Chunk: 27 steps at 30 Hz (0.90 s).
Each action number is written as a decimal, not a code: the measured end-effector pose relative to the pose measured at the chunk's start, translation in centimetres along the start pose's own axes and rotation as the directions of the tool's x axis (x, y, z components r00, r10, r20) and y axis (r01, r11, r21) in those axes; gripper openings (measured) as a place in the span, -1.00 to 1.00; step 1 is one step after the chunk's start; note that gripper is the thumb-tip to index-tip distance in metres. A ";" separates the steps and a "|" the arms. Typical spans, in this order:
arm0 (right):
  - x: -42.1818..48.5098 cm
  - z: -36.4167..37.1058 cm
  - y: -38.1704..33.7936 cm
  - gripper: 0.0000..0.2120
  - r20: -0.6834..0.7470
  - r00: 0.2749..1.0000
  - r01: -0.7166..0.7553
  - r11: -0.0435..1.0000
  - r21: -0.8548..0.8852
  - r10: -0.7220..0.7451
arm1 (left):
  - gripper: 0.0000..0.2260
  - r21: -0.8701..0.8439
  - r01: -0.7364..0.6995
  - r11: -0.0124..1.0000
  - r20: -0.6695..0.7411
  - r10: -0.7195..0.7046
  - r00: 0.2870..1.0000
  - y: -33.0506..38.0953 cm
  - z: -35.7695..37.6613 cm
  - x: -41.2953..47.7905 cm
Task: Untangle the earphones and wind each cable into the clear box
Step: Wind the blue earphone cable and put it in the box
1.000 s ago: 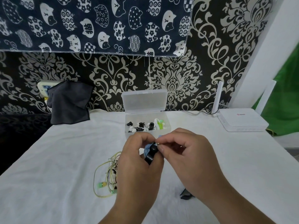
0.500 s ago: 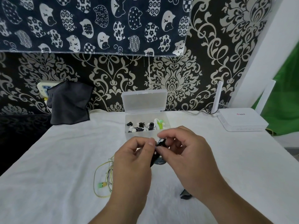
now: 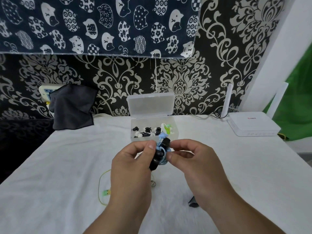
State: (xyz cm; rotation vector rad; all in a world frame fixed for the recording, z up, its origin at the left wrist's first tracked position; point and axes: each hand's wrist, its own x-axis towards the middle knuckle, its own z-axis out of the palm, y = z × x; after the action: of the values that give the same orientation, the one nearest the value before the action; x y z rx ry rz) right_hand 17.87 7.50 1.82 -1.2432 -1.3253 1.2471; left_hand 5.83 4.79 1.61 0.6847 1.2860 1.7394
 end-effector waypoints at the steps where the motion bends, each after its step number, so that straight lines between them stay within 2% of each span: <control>1: 0.1 0.0 0.1 -0.84 0.012 1.000 -0.011 1.000 -0.004 0.011 | -0.81 -0.003 0.013 1.000 0.003 -0.013 1.000 0.0 0.0 -0.1; 5: 0.0 0.0 -0.1 -0.88 0.061 0.998 -0.030 0.998 0.050 0.027 | -0.91 -0.042 0.039 0.998 0.035 -0.038 0.999 0.2 0.0 -0.3; 7: -0.1 -0.2 -0.4 -0.88 0.101 0.994 -0.049 0.993 0.108 0.038 | -0.86 -0.057 0.039 0.998 0.047 -0.036 0.998 0.3 -0.1 -0.2; 15: 0.3 -0.7 -0.5 -0.87 0.056 0.998 0.039 0.999 0.023 -0.040 | -0.83 -0.047 0.029 0.998 0.069 -0.026 0.997 0.6 -0.2 0.1; 24: 0.3 -1.1 -0.6 -0.85 0.061 0.995 0.078 0.997 -0.028 -0.076 | -0.87 0.041 -0.017 0.999 0.081 0.014 0.997 1.0 -0.1 -0.1; 27: 0.3 -1.3 -0.6 -0.84 0.075 0.994 0.087 0.995 -0.038 -0.084 | -0.88 0.117 -0.031 0.993 0.092 0.020 0.996 1.2 -0.2 0.1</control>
State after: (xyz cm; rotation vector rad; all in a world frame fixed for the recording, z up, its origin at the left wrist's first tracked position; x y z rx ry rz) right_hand 19.09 7.88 2.52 -1.1665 -1.4485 1.2199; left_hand 5.26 4.63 2.64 0.8417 1.3303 1.6435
